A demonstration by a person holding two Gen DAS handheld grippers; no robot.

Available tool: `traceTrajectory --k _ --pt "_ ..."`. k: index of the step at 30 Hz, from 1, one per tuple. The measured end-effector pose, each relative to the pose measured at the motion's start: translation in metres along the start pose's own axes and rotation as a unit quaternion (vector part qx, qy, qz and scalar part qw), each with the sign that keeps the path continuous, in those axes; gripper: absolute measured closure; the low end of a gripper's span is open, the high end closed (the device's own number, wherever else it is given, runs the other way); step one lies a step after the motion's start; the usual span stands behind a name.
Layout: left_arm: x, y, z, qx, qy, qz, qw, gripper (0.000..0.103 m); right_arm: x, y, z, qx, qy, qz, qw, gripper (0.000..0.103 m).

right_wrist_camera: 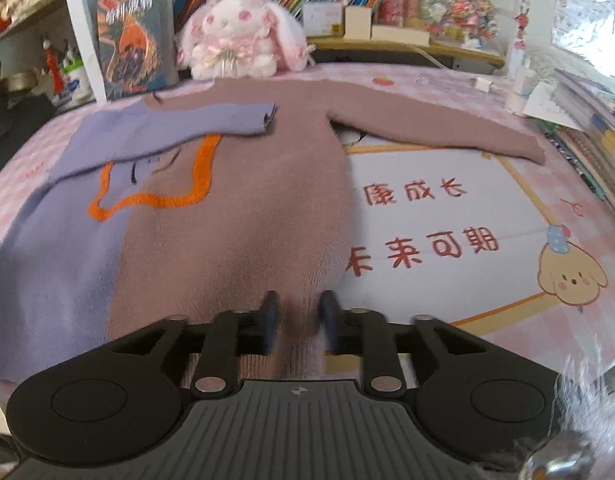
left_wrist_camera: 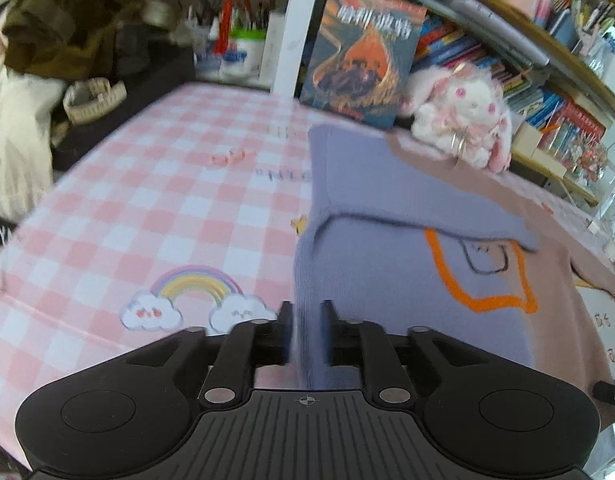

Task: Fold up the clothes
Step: 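Withdraw the open left gripper from the folded lavender sleeve, then move the right gripper to the mauve sleeve cuff and grasp it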

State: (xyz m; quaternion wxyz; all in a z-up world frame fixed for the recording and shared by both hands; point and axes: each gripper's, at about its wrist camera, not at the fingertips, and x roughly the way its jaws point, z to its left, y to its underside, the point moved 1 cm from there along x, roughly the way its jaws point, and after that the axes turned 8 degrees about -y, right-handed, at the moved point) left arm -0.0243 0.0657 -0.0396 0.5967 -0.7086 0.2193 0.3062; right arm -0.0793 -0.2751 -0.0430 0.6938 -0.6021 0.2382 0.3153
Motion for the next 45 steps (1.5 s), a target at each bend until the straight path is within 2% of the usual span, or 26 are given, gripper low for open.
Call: traceTrajectory --k 1,2,3,4,5,7,9,10,16,22,30,39,42,45 --pt "-0.006 -0.001 -0.001 0.003 0.001 -0.01 0.9999 0.067 -0.004 0.0 0.002 -0.001 0.001 -0.008 1.0 0.061" --pt "-0.011 -0.001 -0.003 0.007 0.003 -0.019 0.9998 0.052 -0.008 0.001 0.004 -0.002 0.003 -0.015 1.0 0.059" --pt "-0.017 -0.002 -0.006 0.012 0.004 -0.027 0.9996 0.038 -0.011 0.001 0.006 -0.003 0.004 -0.023 1.0 0.053" --pt "-0.022 -0.001 -0.009 0.018 0.006 -0.033 0.9993 0.032 -0.015 0.002 0.007 -0.004 0.006 -0.03 1.0 0.045" --pt "-0.026 0.0 -0.012 0.025 0.008 -0.037 0.999 0.022 -0.019 0.002 0.009 -0.005 0.008 -0.037 0.999 0.041" --pt "-0.033 0.005 -0.021 0.046 0.012 -0.042 0.998 0.019 -0.025 0.005 0.015 -0.007 0.011 -0.047 0.999 0.029" --pt "-0.038 0.011 -0.029 0.073 0.015 -0.04 0.9964 0.011 -0.03 0.009 0.019 -0.007 0.021 -0.053 0.998 0.023" --pt "-0.04 0.015 -0.032 0.087 0.017 -0.04 0.9953 0.01 -0.033 0.012 0.021 -0.007 0.026 -0.055 0.998 0.018" --pt "-0.045 0.033 -0.044 0.129 0.045 -0.03 0.9901 0.009 -0.045 0.029 0.026 -0.003 0.056 -0.05 0.997 0.008" --pt "-0.039 0.039 -0.05 0.131 0.049 -0.019 0.99 0.009 -0.054 0.036 0.017 0.018 0.085 -0.048 0.995 0.007" --pt "-0.03 0.033 -0.064 0.12 0.039 -0.017 0.9919 0.008 -0.048 0.027 -0.005 0.03 0.091 -0.049 0.994 0.007" --pt "-0.01 0.025 -0.117 0.094 -0.008 -0.023 0.9952 0.008 -0.022 -0.009 -0.07 0.044 0.072 -0.064 0.994 0.007" --pt "-0.007 0.019 -0.143 0.08 -0.034 -0.026 0.9959 0.008 -0.007 -0.032 -0.105 0.053 0.061 -0.061 0.995 0.007" --pt "-0.006 0.019 -0.174 0.081 -0.043 -0.038 0.9951 0.006 0.003 -0.059 -0.143 0.064 0.041 -0.08 0.994 0.007"
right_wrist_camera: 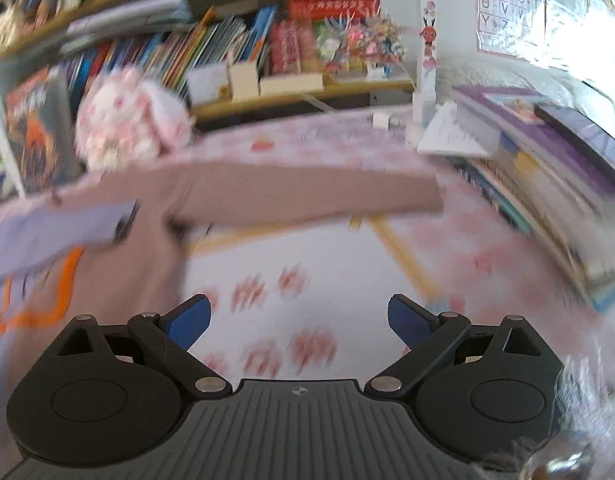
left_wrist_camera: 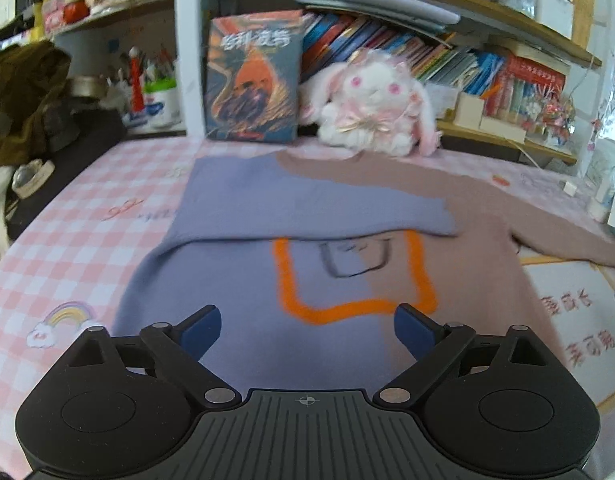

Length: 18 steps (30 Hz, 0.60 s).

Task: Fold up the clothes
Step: 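Move the right gripper to the mauve sleeve cuff and grasp it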

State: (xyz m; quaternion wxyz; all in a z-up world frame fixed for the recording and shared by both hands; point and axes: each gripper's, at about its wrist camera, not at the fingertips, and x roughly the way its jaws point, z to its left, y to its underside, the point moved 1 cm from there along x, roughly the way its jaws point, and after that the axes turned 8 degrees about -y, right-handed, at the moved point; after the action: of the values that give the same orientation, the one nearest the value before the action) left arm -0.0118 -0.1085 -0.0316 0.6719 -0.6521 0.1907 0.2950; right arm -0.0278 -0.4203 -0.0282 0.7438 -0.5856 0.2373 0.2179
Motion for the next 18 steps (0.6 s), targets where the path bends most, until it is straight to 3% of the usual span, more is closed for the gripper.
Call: traceTrajectory --k 7,13,18 --pt "-0.006 0.009 -0.049 -0.008 -0.04 0.025 0.9988 0.006 0.045 -0.046 -0.072 0.013 -0.02 0.007 1.0 0.007" --pt "-0.017 0.024 -0.053 -0.032 -0.107 0.07 0.9912 0.006 0.085 -0.065 -0.118 0.036 -0.023 0.026 0.999 0.007" --pt "-0.026 0.029 -0.057 -0.031 -0.138 0.088 0.986 0.006 0.107 -0.065 -0.14 0.078 -0.035 0.035 0.996 0.009"
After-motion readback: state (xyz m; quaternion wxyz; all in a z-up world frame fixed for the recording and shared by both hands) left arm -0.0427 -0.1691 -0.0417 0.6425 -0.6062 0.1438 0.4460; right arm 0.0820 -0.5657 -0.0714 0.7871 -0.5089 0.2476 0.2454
